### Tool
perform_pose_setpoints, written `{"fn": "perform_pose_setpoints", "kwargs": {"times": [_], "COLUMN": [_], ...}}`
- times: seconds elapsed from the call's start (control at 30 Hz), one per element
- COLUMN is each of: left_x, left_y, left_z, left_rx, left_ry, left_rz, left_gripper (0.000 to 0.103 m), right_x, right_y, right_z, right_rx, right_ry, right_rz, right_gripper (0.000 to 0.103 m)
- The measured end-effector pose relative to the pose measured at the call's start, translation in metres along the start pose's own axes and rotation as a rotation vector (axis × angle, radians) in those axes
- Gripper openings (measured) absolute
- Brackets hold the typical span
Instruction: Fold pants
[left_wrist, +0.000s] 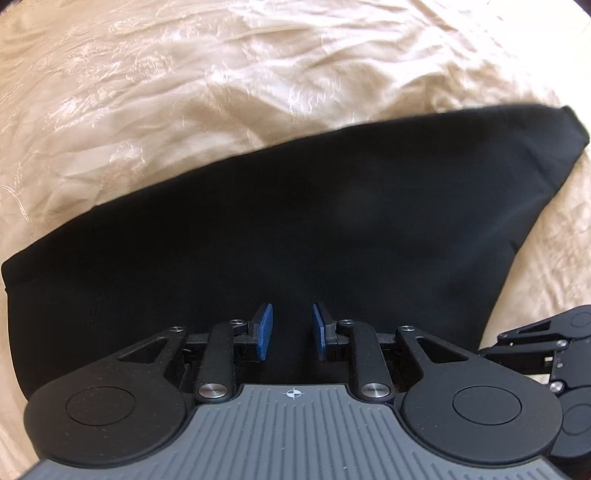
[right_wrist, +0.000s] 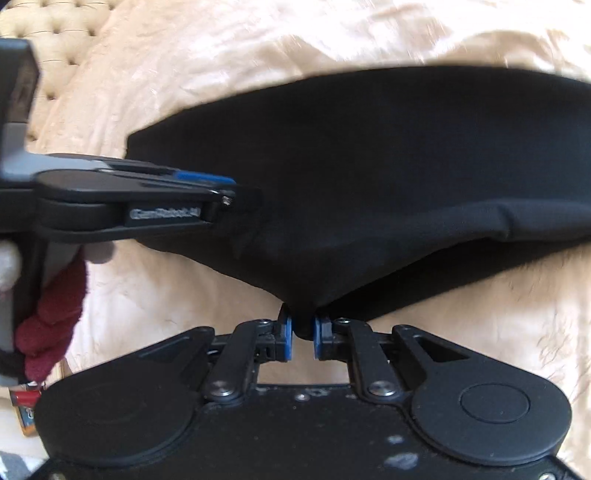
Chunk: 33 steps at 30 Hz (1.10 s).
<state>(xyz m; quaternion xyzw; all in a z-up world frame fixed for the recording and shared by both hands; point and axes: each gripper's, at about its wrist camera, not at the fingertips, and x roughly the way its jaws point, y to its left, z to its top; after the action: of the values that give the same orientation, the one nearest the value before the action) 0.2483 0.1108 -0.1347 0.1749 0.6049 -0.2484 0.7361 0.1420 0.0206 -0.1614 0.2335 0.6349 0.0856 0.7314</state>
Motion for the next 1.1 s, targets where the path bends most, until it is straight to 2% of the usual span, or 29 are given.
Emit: {"fn": "perform_pose_setpoints", "kwargs": {"times": [0.1,0.2,0.27,0.33,0.4,0.5,0.53,0.63,0.7,0.73,0.77,0.83,0.93,1.1], "left_x": [0.011,0.005,0.002,-0.003,-0.009,-0.015,-0.017,-0.021,-0.024,-0.026,-0.027,-0.029,-0.033,-0.027], "left_y": [-0.005,-0.008,-0.004,0.004,0.014,0.03,0.034,0.039,0.035,0.032,0.029,0.023,0.016,-0.004], "left_z": [-0.014,-0.019,-0.021,-0.023,-0.023,-0.026,-0.028,-0.033,-0.036,-0.037,-0.038,-0.04,-0.043,-0.046], "left_rx": [0.082,0.128,0.125,0.09,0.026,-0.106,-0.148,-0.225,-0.227,-0.22,-0.213,-0.186,-0.152,-0.091], "left_ry": [-0.029,-0.04,-0.042,-0.04,-0.035,-0.014,-0.008,-0.002,-0.006,-0.006,-0.007,-0.009,-0.024,-0.041], "left_rz": [0.037,0.058,0.061,0.052,0.029,-0.052,-0.083,-0.13,-0.134,-0.136,-0.138,-0.146,-0.16,-0.181], "left_gripper": [0.024,0.023,0.023,0.023,0.023,0.023,0.023,0.023,0.023,0.023,0.023,0.023,0.024,0.025], "right_x": [0.001,-0.013,-0.029,-0.051,-0.073,-0.091,-0.089,-0.071,-0.043,-0.025,-0.016,-0.014,-0.039,-0.077], "right_y": [-0.007,-0.001,0.004,0.009,0.009,0.009,0.01,0.011,0.011,0.011,0.008,0.012,0.015,0.011], "right_z": [-0.004,-0.013,-0.023,-0.03,-0.037,-0.034,-0.032,-0.024,-0.018,-0.009,-0.012,-0.016,-0.023,-0.045], "right_rx": [0.116,0.073,0.015,-0.02,-0.024,-0.032,-0.035,-0.052,-0.079,-0.088,-0.108,-0.141,-0.083,0.004], "right_ry": [-0.028,0.0,-0.026,-0.107,-0.231,-0.403,-0.43,-0.421,-0.322,-0.233,-0.198,-0.22,-0.285,-0.35], "right_rz": [0.028,0.007,-0.034,-0.048,-0.064,-0.094,-0.101,-0.115,-0.15,-0.196,-0.22,-0.233,-0.193,-0.226], "right_gripper": [0.013,0.016,0.016,0.016,0.016,0.016,0.016,0.016,0.016,0.015,0.015,0.014,0.015,0.016]}}
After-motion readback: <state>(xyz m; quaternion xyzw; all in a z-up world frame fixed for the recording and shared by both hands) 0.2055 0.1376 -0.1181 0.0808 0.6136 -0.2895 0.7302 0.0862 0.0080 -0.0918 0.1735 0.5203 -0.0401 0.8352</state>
